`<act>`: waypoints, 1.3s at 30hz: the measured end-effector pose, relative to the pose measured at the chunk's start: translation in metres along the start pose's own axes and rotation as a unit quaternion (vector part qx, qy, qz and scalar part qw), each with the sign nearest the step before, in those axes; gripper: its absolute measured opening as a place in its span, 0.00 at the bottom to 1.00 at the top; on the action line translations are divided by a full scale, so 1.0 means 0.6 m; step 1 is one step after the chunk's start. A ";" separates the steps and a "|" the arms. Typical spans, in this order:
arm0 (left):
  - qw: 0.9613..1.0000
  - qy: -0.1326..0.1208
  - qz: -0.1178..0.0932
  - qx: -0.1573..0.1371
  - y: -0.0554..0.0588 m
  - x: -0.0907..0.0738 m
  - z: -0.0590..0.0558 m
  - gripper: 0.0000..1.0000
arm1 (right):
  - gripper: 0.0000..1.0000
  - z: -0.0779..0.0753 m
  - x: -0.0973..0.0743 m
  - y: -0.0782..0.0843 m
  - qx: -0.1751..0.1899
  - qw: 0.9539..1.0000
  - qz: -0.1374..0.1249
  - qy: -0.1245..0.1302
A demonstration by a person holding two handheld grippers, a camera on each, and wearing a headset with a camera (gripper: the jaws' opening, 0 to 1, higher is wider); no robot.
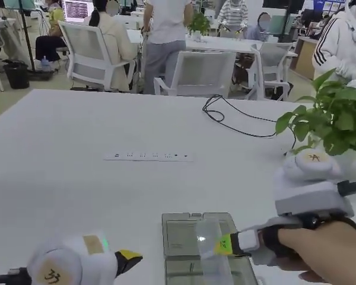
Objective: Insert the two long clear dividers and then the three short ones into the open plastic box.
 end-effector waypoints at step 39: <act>0.998 0.046 -0.031 -0.002 0.018 0.005 -0.022 0.99 | 0.07 -0.043 0.072 0.054 0.043 0.992 0.072 0.093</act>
Point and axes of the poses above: the centre of the closed fingertips' face, and the gripper's own axes: x roughly forward along the fingers, z roughly to its left, y roughly out of its underside, the point moved 1 cm from there along -x, roughly backward along the fingers, and after that the axes turned 10 degrees about x, right-handed, at the moved point
